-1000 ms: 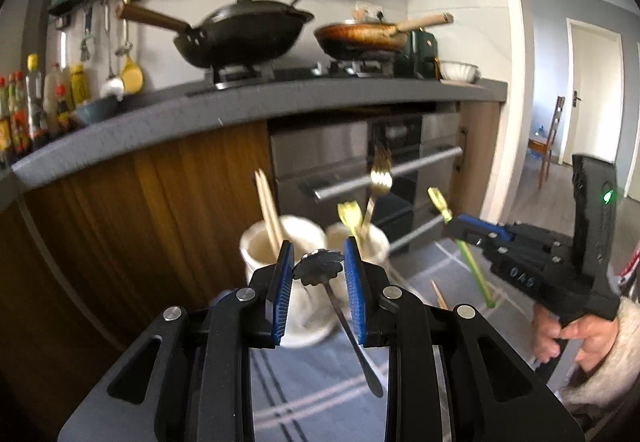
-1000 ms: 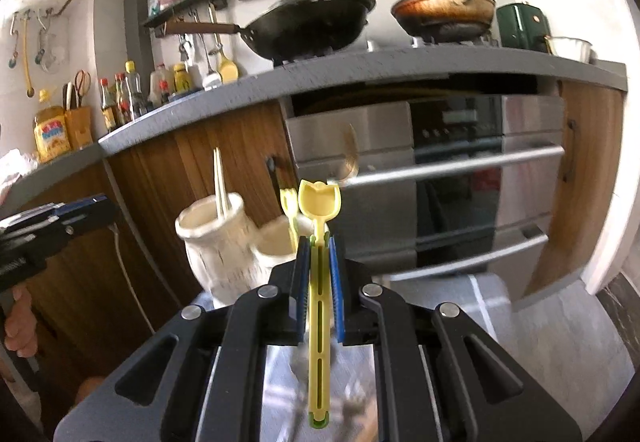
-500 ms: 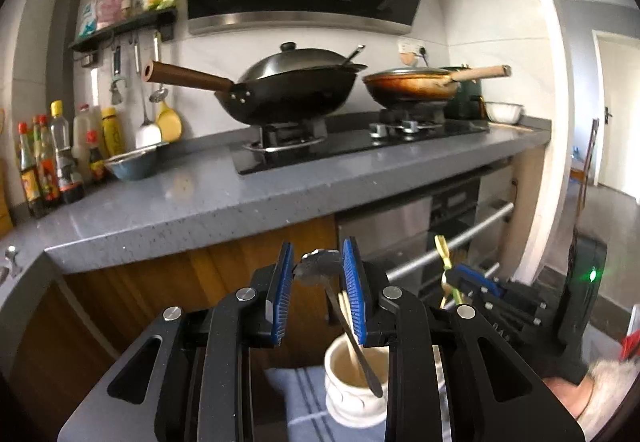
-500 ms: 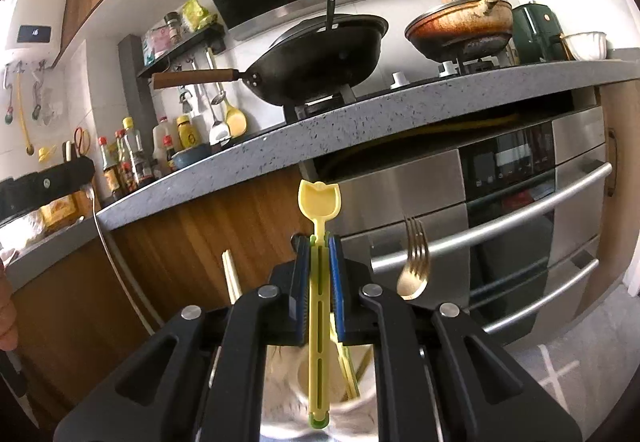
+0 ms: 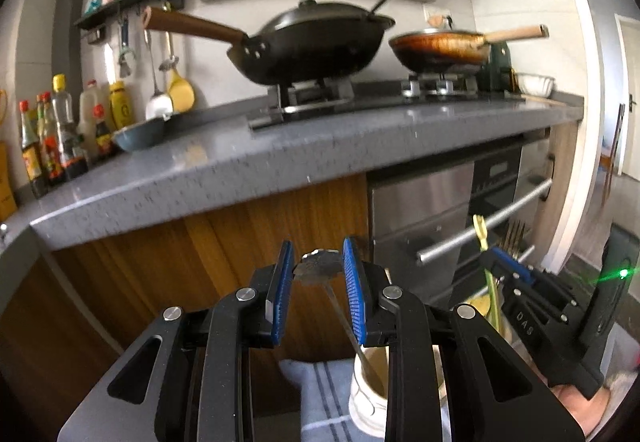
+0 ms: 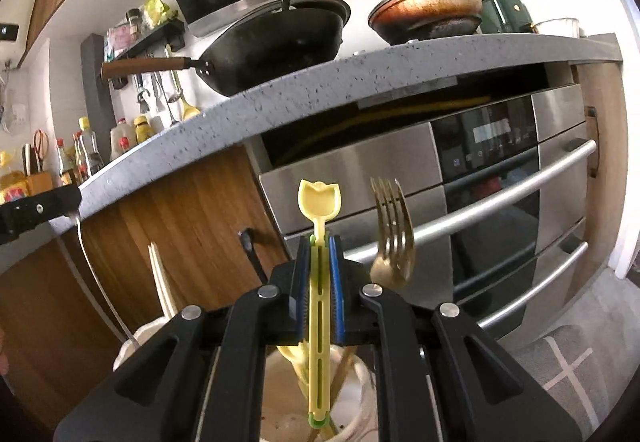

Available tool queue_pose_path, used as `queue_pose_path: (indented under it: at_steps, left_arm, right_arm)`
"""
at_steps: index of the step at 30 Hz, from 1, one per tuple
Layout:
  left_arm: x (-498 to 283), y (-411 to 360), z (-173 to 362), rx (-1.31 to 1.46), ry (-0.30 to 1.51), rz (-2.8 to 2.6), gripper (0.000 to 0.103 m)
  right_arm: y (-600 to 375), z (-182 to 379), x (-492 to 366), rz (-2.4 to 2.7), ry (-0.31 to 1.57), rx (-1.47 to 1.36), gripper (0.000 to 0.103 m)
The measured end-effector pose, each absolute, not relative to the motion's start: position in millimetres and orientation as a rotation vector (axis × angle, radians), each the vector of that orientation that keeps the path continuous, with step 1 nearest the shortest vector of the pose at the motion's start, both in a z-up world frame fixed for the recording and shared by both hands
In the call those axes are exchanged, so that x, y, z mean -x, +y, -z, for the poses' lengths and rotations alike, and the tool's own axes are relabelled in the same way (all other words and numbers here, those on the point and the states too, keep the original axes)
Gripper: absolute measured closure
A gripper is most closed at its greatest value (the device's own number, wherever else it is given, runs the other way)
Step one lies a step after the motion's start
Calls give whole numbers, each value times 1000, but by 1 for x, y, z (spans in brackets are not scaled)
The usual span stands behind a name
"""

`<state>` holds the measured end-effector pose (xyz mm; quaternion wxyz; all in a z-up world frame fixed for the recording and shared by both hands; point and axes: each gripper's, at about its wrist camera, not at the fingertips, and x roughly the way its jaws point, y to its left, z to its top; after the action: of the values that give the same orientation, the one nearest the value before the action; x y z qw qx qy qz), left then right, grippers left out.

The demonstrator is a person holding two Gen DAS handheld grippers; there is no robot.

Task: Organize utensils
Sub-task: 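Lift the flower spoon and yellow chopstick and carry both over the ceramic holder, then lower both utensils into the holder cups and open both tools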

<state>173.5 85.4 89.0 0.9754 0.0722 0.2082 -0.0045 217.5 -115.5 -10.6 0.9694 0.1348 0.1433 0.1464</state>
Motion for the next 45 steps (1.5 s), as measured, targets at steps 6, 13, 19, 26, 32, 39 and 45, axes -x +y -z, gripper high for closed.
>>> queue_pose_path:
  at_steps: [6, 13, 19, 26, 32, 39, 45]
  left_arm:
    - [-172, 81, -73, -159, 448, 24, 76]
    - [-172, 81, -54, -154, 501, 45, 76]
    - [-171, 77, -38, -154, 544, 59, 76]
    - [-170, 77, -34, -160, 553, 50, 76]
    - [-171, 77, -34, -165, 566, 46, 76]
    - [-170, 77, -35, -159, 568, 43, 74]
    - [-165, 79, -35, -140, 568, 55, 59]
  right_arm:
    - [-118, 23, -210, -296, 295, -245, 93]
    - [-118, 27, -187, -305, 306, -184, 93]
    - [-119, 31, -186, -289, 417, -171, 93]
    - [-119, 30, -189, -286, 495, -180, 93]
    - [-122, 29, -188, -292, 501, -201, 93]
    - [-125, 23, -181, -308, 488, -201, 74]
    - [-134, 13, -169, -314, 466, -211, 61]
